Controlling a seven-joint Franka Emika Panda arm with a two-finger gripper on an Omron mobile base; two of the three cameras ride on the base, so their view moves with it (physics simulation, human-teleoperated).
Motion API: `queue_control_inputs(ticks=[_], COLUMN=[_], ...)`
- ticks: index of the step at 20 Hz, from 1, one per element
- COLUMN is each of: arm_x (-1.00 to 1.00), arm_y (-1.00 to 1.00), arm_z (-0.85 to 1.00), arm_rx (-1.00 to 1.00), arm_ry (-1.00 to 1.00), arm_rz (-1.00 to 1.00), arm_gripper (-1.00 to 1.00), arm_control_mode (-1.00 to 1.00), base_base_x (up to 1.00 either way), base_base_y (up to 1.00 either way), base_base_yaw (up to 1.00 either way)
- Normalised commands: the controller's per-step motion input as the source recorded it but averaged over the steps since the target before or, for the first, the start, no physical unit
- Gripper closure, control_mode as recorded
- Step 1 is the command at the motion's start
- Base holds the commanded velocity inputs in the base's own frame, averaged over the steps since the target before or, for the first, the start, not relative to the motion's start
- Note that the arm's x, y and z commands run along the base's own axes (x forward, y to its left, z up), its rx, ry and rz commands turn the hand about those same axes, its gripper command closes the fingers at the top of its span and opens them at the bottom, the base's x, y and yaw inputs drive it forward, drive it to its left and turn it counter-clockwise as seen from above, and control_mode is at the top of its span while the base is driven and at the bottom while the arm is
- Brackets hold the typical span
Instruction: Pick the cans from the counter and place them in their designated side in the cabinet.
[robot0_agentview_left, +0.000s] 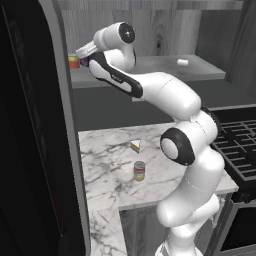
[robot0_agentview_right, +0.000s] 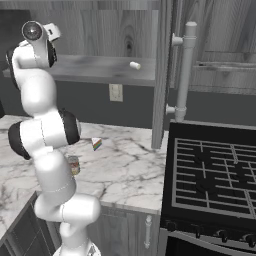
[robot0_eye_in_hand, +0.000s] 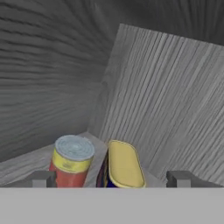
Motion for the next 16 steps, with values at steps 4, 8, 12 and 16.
queue_control_inputs(ticks=[4, 8, 12, 16], arm_x=[-0.39, -0.43, -0.50, -0.58], arm_y=[-0.22, -0.36, -0.37, -0.38], arm_z=[0.09, 0.19, 0.19, 0.20], arm_rx=[0.00, 0.00, 0.00, 0.00], arm_ry=[-0.17, -0.07, -0.02, 0.00], arm_rz=[0.04, 0.01, 0.00, 0.00], arm_gripper=[-1.00, -1.00, -1.00, -1.00], arm_control_mode=[-1.00, -1.00, -1.00, -1.00], base_base_x=[0.00, 0.00, 0.00, 0.00], base_base_y=[0.00, 0.00, 0.00, 0.00], base_base_yaw=[0.00, 0.00, 0.00, 0.00])
